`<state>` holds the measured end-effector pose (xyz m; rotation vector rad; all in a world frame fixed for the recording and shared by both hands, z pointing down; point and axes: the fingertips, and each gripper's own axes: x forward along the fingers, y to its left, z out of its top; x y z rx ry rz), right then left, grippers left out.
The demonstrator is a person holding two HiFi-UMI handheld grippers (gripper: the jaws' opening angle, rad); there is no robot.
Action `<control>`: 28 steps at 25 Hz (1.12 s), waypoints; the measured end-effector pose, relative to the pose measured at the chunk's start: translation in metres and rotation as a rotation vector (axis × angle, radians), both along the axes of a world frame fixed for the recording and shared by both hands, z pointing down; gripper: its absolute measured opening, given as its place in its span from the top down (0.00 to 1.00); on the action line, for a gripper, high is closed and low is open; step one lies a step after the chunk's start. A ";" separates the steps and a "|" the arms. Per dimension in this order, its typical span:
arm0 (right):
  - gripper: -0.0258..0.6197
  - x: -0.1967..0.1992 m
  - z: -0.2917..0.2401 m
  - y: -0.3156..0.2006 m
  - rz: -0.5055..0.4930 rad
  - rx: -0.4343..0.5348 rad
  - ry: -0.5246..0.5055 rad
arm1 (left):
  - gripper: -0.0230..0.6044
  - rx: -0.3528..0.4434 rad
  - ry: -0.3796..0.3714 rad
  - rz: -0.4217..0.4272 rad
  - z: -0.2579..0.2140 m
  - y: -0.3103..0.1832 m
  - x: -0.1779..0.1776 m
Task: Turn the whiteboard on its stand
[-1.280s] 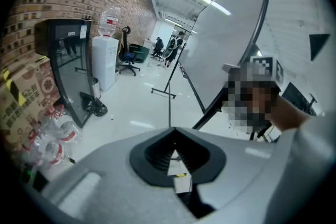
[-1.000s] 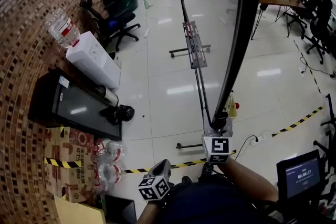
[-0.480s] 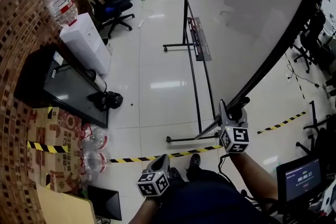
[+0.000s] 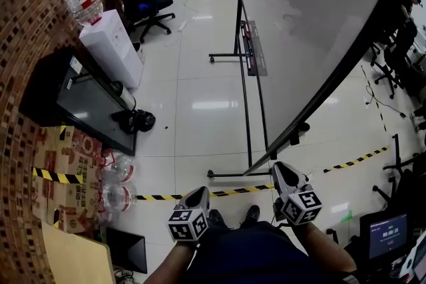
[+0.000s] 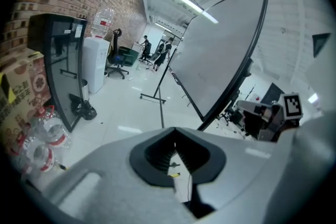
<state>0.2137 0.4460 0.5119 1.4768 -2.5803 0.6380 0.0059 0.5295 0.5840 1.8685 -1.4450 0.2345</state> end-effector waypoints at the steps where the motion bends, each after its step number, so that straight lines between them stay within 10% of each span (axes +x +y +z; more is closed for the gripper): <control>1: 0.92 -0.008 -0.001 0.006 -0.052 0.004 -0.002 | 0.95 0.009 -0.005 0.010 -0.006 -0.005 0.008; 12: 0.92 -0.065 -0.062 0.033 -0.362 0.168 -0.089 | 0.95 0.215 -0.155 0.092 -0.075 -0.021 0.042; 28: 0.92 -0.085 -0.072 0.046 -0.460 0.205 -0.086 | 0.95 0.156 -0.122 0.011 -0.056 0.000 0.030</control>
